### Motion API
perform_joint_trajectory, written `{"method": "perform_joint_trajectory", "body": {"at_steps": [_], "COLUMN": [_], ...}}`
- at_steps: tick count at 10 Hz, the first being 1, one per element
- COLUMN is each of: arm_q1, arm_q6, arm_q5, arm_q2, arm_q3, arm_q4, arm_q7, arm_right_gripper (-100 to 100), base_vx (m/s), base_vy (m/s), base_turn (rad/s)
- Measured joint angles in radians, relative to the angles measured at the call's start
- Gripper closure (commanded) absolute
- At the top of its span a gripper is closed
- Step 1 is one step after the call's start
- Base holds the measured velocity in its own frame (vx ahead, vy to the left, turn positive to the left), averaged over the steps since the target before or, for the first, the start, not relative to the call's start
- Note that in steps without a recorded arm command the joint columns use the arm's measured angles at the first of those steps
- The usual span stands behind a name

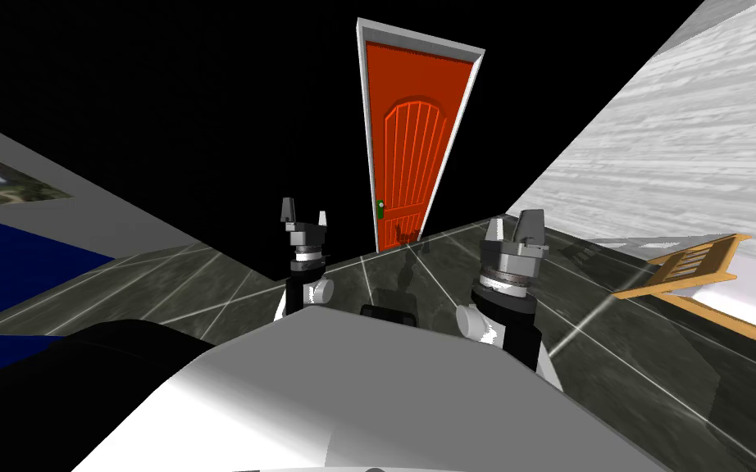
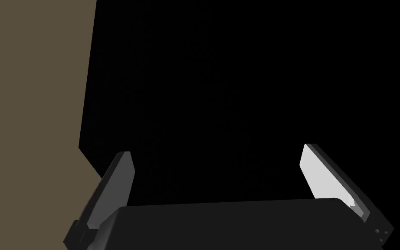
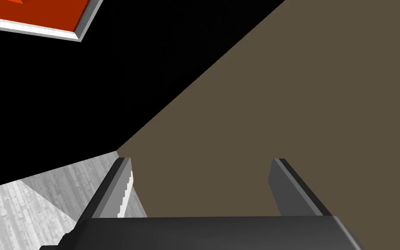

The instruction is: Pull the door open

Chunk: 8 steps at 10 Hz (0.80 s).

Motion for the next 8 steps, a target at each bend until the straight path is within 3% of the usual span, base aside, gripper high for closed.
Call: {"method": "perform_joint_trajectory", "body": {"at_steps": [8], "arm_q1": [-0.089], "arm_q6": [-0.005], "arm_q5": [0.047], "arm_q2": [-0.029], "arm_q3": [0.010], "arm_q4": [0.161], "arm_q7": [0.071], "arm_right_gripper": [-100], "base_vx": [0.079], "base_vy": [0.034], "base_turn": [0.010]}}
